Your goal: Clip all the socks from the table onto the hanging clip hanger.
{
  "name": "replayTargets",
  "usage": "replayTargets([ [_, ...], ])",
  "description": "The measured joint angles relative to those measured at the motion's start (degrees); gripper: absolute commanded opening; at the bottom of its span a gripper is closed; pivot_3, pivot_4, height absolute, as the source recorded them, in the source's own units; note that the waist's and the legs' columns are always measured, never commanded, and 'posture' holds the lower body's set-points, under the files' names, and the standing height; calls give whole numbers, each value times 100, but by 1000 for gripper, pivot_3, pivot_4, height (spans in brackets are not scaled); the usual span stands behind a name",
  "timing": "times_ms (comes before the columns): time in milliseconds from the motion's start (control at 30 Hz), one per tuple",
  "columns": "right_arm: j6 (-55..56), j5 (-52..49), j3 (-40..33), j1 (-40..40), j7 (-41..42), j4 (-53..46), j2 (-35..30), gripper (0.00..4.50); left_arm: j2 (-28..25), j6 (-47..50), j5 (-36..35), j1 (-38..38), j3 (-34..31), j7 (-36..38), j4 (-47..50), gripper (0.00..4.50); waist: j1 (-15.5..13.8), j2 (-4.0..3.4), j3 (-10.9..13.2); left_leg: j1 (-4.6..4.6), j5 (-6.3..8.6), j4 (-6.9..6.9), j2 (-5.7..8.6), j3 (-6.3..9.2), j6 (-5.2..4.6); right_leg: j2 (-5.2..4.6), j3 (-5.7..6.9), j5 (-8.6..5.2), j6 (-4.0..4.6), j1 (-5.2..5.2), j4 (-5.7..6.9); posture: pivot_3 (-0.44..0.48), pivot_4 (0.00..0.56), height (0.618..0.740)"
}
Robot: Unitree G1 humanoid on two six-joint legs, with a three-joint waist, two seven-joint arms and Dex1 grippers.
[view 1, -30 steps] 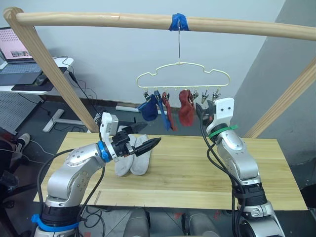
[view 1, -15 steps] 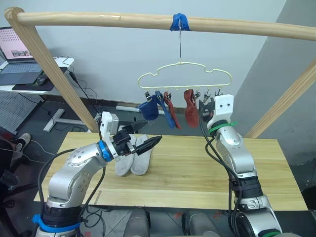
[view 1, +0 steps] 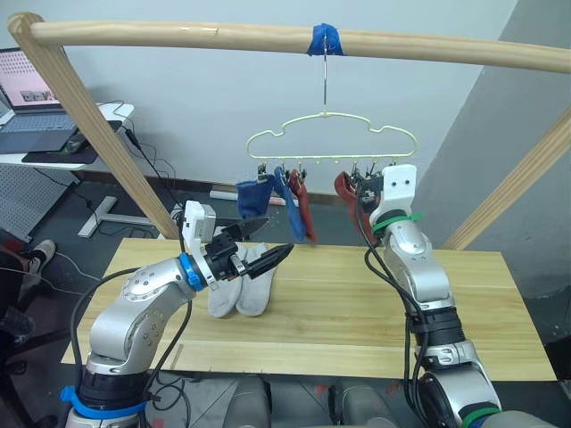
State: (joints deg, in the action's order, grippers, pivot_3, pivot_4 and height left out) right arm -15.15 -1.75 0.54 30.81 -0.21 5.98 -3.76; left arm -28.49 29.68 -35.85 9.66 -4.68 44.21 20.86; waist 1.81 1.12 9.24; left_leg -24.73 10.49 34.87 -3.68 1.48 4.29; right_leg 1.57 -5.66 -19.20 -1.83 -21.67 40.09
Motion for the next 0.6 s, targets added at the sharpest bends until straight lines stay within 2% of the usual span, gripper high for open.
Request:
replayTargets([
  [333,-135,-591,-334,209,20,128,577,2321,22,-85,99,-24,61,-22,0,4500,-7,-1,1,0,0,-1,0,1,0,0,1,0,0,0,0,74,159,740],
  [600,-286,-675,-456,246,12,127,619,2321,22,-166,173,-54,135,9,0,4500,-9,-3,2,0,0,-3,0,0,0,-2,1,0,0,-1,-1,75,159,740],
])
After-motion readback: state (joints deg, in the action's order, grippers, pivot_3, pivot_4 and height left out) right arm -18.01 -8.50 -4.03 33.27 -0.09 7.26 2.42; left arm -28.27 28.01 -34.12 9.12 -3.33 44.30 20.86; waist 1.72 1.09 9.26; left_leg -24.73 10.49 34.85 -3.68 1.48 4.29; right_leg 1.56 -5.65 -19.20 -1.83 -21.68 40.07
